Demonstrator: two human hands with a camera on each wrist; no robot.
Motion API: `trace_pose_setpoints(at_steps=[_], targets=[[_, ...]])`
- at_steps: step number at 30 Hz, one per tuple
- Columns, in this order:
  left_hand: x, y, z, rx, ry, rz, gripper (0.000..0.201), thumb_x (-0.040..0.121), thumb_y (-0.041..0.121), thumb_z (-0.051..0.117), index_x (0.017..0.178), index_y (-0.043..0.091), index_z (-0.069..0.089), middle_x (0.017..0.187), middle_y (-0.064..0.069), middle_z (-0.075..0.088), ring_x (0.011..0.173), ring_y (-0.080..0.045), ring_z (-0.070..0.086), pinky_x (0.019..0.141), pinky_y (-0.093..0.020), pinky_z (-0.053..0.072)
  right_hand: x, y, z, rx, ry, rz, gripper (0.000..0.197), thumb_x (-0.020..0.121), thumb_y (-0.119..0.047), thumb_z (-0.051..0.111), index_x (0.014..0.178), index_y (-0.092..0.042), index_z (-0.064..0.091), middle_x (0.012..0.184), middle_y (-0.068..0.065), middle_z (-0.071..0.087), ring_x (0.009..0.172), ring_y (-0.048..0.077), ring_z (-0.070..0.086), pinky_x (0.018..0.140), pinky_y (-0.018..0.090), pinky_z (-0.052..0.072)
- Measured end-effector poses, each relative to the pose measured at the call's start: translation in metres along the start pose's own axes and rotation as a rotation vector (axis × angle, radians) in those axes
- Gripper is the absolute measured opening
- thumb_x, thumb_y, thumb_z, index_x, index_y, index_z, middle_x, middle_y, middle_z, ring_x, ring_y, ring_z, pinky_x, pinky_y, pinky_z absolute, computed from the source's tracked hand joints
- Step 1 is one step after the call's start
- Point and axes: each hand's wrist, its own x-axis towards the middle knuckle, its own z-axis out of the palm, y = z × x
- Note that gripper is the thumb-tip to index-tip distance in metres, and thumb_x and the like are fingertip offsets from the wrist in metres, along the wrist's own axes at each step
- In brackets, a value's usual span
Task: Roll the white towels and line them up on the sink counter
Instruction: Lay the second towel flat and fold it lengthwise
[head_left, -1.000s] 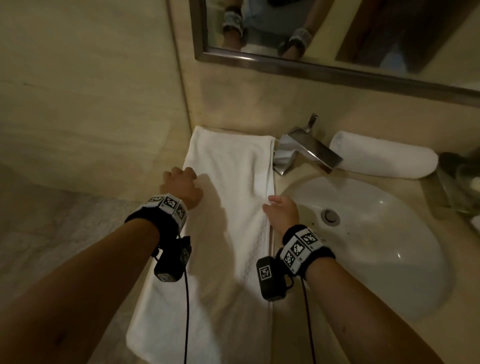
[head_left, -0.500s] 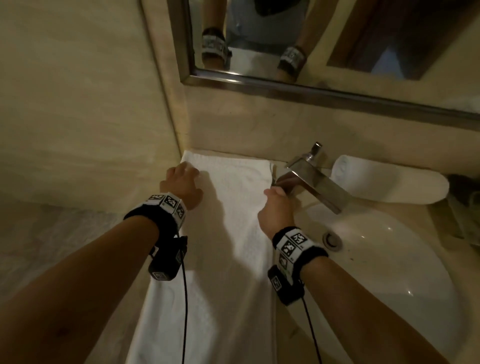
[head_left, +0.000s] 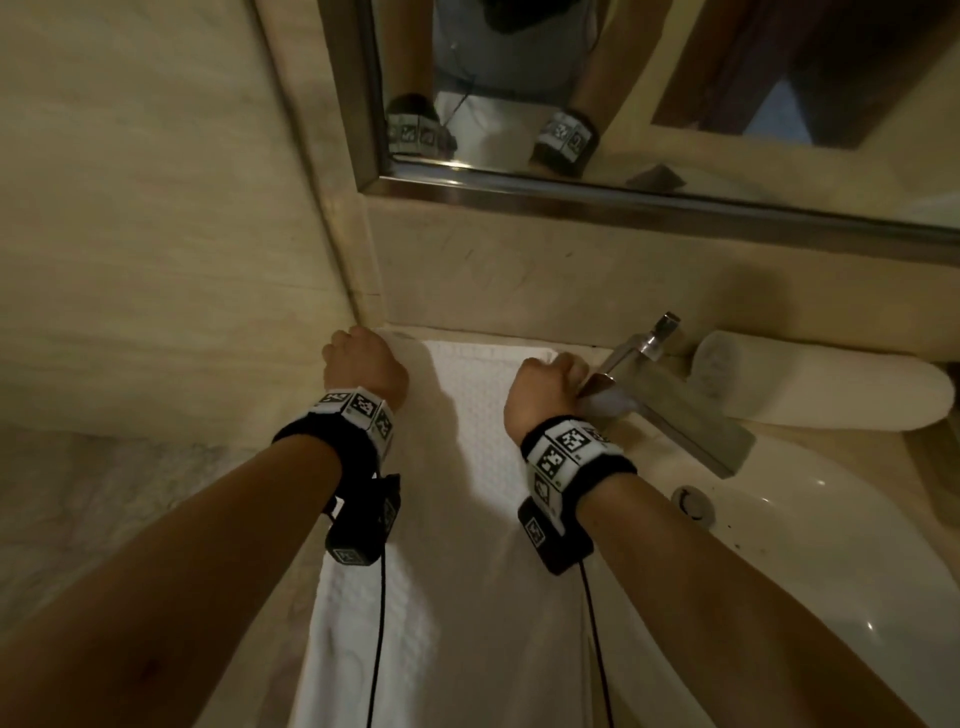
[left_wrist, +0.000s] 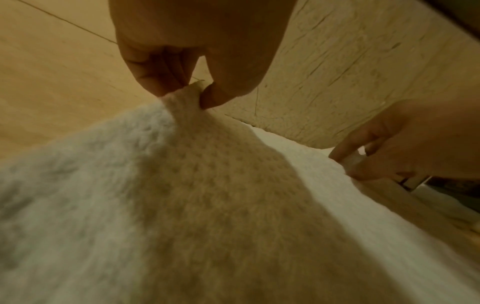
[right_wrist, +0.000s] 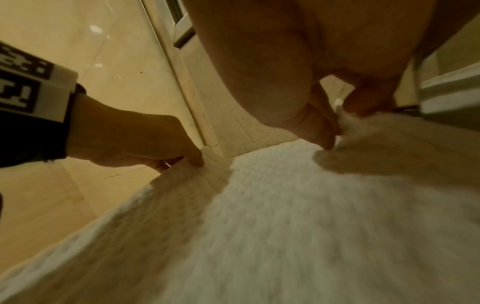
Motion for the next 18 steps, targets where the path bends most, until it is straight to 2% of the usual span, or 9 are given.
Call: trace_pose_setpoints(at_steps=[1,3,7,9,11,13,15,17,18], targets=[[0.002,0.001,0.001,0.011,-0.005,0.006,0.032,0.090,0.010,0.047,0.120,-0.002,0.046,0.129,-0.021,0.044,0.120,-0.037,0.042,0.097,-0.041,0.039,0.003,-0.004,0.000,-0.010,0.001,0.025,0.033,0.091,-0.008,0.047,0.124,-0.005,0.049,0.133,0.024,0.040,0.127,0.039,0.033,0.110,0.047,0.030],[0.006,0.002,0.001,0.047,-0.005,0.037,0.031,0.089,0.010,0.048,0.118,-0.001,0.048,0.128,-0.020,0.044,0.120,-0.037,0.041,0.098,-0.041,0.039,0.012,-0.007,-0.001,-0.030,0.017,-0.015,0.031,0.091,-0.006,0.048,0.123,-0.005,0.049,0.130,0.022,0.044,0.122,0.036,0.041,0.105,0.045,0.037],[0.014,0.003,-0.001,0.077,0.001,0.079,0.032,0.089,0.011,0.050,0.119,0.001,0.048,0.127,-0.019,0.043,0.118,-0.037,0.044,0.096,-0.041,0.041,0.029,-0.005,-0.018,-0.053,-0.024,-0.057,0.022,0.095,-0.007,0.049,0.114,-0.002,0.059,0.123,0.016,0.059,0.116,0.029,0.056,0.095,0.033,0.045],[0.019,0.004,-0.001,0.067,-0.017,0.084,0.033,0.089,0.013,0.051,0.120,0.000,0.047,0.128,-0.020,0.042,0.118,-0.038,0.045,0.096,-0.043,0.041,0.031,-0.005,-0.026,-0.081,-0.057,-0.096,0.023,0.096,-0.010,0.047,0.114,-0.002,0.059,0.123,0.014,0.061,0.116,0.029,0.057,0.101,0.034,0.043],[0.027,0.006,-0.003,0.048,-0.031,0.084,0.033,0.091,0.015,0.051,0.120,0.000,0.047,0.130,-0.021,0.041,0.118,-0.040,0.046,0.096,-0.045,0.041,0.033,-0.004,-0.027,-0.115,-0.063,-0.128,0.028,0.097,-0.013,0.044,0.120,0.000,0.056,0.128,0.017,0.057,0.121,0.032,0.052,0.108,0.040,0.036],[0.033,0.008,-0.005,0.031,-0.035,0.078,0.034,0.093,0.015,0.048,0.124,0.000,0.045,0.133,-0.022,0.039,0.120,-0.041,0.045,0.099,-0.045,0.040,0.031,-0.002,-0.026,-0.097,-0.096,-0.124,0.035,0.097,-0.014,0.045,0.128,0.002,0.051,0.136,0.021,0.049,0.128,0.034,0.044,0.110,0.038,0.033],[0.032,0.009,-0.004,0.048,-0.008,0.091,0.040,0.096,0.014,0.045,0.133,-0.001,0.037,0.138,-0.023,0.036,0.124,-0.041,0.042,0.102,-0.045,0.037,0.027,0.002,-0.021,-0.010,-0.099,-0.127,0.049,0.095,-0.014,0.048,0.139,0.004,0.037,0.146,0.025,0.032,0.135,0.037,0.034,0.109,0.037,0.033],[0.022,0.007,0.001,0.062,0.023,0.088,0.048,0.096,0.014,0.046,0.138,-0.001,0.029,0.138,-0.023,0.035,0.126,-0.039,0.038,0.102,-0.046,0.036,0.014,0.006,-0.016,0.019,-0.119,-0.142,0.067,0.094,-0.015,0.046,0.150,0.000,0.013,0.155,0.027,0.001,0.143,0.039,0.016,0.114,0.039,0.027],[0.013,0.004,0.004,0.042,0.031,0.069,0.050,0.095,0.017,0.047,0.139,0.001,0.028,0.137,-0.022,0.035,0.126,-0.038,0.037,0.101,-0.046,0.036,0.008,0.009,-0.013,0.046,-0.125,-0.146,0.070,0.094,-0.014,0.045,0.153,-0.006,0.007,0.155,0.024,-0.013,0.145,0.039,0.010,0.115,0.039,0.027]])
